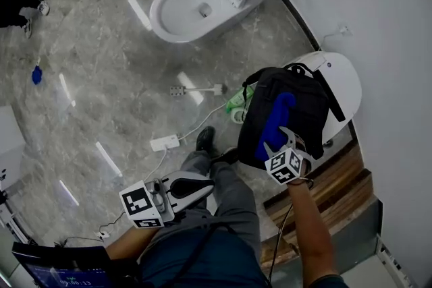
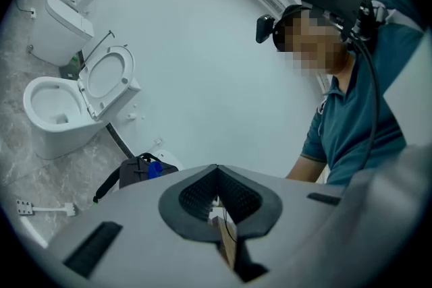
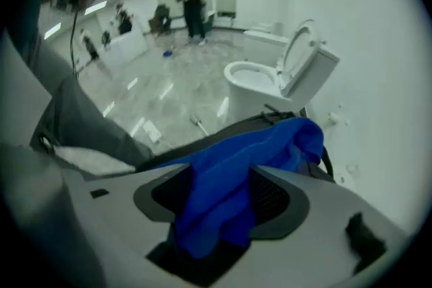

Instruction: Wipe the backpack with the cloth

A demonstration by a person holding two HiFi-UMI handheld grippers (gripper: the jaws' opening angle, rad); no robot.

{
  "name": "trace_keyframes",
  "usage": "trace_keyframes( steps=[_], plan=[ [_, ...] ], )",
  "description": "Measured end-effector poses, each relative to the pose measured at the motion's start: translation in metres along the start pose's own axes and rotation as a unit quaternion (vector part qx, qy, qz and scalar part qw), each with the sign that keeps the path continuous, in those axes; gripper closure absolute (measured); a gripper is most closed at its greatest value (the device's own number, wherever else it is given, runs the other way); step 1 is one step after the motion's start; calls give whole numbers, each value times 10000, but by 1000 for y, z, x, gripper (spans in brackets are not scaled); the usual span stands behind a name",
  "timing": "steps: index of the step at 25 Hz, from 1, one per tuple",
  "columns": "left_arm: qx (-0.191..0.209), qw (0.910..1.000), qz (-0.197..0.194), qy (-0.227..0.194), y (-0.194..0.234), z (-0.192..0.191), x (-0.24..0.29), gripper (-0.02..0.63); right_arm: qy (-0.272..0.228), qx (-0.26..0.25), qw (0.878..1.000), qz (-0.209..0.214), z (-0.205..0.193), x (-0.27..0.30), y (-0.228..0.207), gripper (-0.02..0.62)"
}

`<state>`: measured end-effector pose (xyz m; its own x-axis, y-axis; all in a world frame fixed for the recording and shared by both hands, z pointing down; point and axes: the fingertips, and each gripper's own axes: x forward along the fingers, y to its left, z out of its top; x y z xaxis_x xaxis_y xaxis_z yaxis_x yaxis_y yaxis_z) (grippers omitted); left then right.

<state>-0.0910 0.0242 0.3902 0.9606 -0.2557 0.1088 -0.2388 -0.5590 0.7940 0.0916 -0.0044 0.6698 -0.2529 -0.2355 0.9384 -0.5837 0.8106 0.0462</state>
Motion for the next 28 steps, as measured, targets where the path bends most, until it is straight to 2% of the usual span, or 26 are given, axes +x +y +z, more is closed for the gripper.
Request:
trace_keyframes(
  steps=[1,3,5,8,10,12,14,16,17,19,23,25,26,27,28],
  plan=[
    [-3,10000,-16,12,0,0,1,601,114,-285,9994,-180,-3,5,6,344],
    [-5,10000,-45,35,1,0,3,601,161,-487,9979,-399,-1,8,11,360],
    [-21,10000,-42,43,2,1,2,601,169,-559,9980,-260,7,11,24,528],
    [-43,10000,-30,57,5,0,0,601,180,-987,9948,170,27,25,54,537],
    [-39,10000,-32,43,3,0,-1,601,246,-1497,9882,207,44,39,56,537],
    [-38,10000,-22,32,5,1,-3,601,493,-1825,9820,41,58,61,28,537],
    [-43,10000,-2,24,8,1,-5,601,767,-1812,9802,-203,71,79,-22,537],
    [-42,10000,38,11,8,-1,-9,601,1109,-1863,9759,-264,81,86,-58,537],
    [-41,10000,66,4,8,-3,-11,601,1335,-2091,9686,-177,82,89,-60,537],
    [-56,9999,111,-20,8,-4,-14,601,1721,-2887,9416,208,77,96,-33,537],
    [-98,9998,82,-139,15,5,-15,601,2227,-4165,8688,1487,33,107,82,537],
    [-109,9997,97,-182,18,7,-18,601,2333,-4544,8394,1858,12,107,125,537],
    [-113,9997,121,-185,20,6,-20,601,2353,-4639,8323,1918,6,109,133,537],
    [-119,9997,154,-175,21,3,-23,601,2374,-4641,8318,1907,5,113,130,537],
    [-126,9996,192,-155,23,0,-26,601,2402,-4576,8365,1819,8,119,118,537]
  ],
)
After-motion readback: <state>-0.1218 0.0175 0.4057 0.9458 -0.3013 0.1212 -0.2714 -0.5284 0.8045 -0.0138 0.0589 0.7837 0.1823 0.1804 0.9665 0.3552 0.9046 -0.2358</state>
